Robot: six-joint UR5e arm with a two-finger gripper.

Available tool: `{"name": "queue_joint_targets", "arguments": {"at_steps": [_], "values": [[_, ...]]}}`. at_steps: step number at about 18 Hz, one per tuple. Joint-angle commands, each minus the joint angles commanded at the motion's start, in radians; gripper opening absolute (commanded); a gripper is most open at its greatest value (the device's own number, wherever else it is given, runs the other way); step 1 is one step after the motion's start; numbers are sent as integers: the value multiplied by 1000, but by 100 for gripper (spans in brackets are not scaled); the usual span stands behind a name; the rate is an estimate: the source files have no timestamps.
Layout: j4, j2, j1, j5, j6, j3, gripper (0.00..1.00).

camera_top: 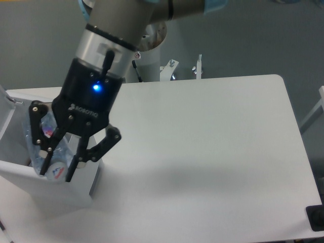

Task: Place the trash in the trash can
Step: 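Lift the bottle and carry it over the trash bin, then lower the bottle into the bin and open the gripper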

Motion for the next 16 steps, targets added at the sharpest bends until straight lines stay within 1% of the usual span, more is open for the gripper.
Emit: {"name": "queue_joint_targets", "arguments": {"at_steps": [3, 5, 8, 9, 10, 12, 14, 15, 16], "values": [[3, 3, -18, 0, 52, -17, 2], [21, 12, -23, 0, 75, -52, 3], [40, 52, -44, 0, 139, -118, 4], [41, 61, -49, 0, 150, -130, 6], [43, 66, -49, 0, 152, -133, 11], [44, 63, -51, 2, 160, -130, 19], [66, 57, -52, 3, 163, -130, 30], [74, 55, -57, 3, 163, -130, 33], [80, 54, -61, 6, 163, -130, 40]]}}
